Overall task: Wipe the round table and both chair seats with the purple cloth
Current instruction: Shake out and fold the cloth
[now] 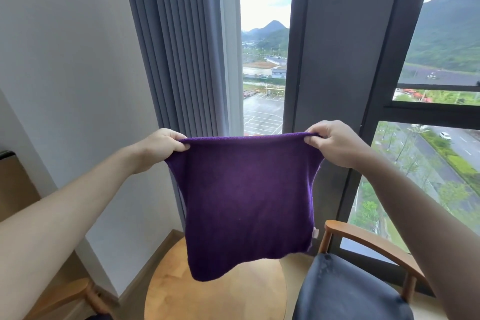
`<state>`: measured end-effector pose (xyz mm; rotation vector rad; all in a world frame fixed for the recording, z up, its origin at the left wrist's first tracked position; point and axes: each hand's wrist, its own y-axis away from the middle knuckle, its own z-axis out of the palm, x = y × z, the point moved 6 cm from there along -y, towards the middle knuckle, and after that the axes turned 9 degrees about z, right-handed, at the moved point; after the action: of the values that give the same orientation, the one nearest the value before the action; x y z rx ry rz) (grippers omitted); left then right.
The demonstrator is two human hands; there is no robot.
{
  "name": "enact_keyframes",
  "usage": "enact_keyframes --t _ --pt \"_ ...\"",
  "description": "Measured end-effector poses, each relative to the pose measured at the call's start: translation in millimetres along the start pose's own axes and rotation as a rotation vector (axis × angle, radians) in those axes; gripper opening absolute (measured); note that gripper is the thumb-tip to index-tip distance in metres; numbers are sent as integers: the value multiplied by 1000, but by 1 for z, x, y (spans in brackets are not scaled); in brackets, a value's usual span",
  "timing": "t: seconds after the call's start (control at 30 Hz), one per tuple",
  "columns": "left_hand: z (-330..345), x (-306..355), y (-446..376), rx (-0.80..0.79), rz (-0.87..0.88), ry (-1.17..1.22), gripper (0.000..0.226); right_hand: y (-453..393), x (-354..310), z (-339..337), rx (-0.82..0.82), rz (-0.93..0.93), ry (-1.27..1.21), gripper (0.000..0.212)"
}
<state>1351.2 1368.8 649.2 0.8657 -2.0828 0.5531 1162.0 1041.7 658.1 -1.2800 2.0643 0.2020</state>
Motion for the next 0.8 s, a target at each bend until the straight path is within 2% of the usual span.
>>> enact_keyframes --t 0.13,0.3,0.4,0.5,0.57,0.67,0.73,0.8 --pt "-11 5 -1 119 28 192 19 -1 7 -8 9 107 -326 24" --pt "-1 9 3 86 -62 239 25 -3 12 -4 45 272 -410 15" --pt "23 8 5 106 -181 474 22 5 6 11 -86 397 -635 18" --pt "50 19 6 79 -220 617 19 19 -17 32 -252 410 -824 19" --pt "65 31 7 59 -187 608 17 30 -39 44 -343 378 -871 17" --pt "82 51 11 3 -63 467 22 50 -74 60 -531 322 -906 22" --pt "90 65 16 -113 59 359 34 61 -91 66 -652 303 -950 30" --pt "90 76 24 -224 157 274 43 68 -99 65 -693 299 -990 38"
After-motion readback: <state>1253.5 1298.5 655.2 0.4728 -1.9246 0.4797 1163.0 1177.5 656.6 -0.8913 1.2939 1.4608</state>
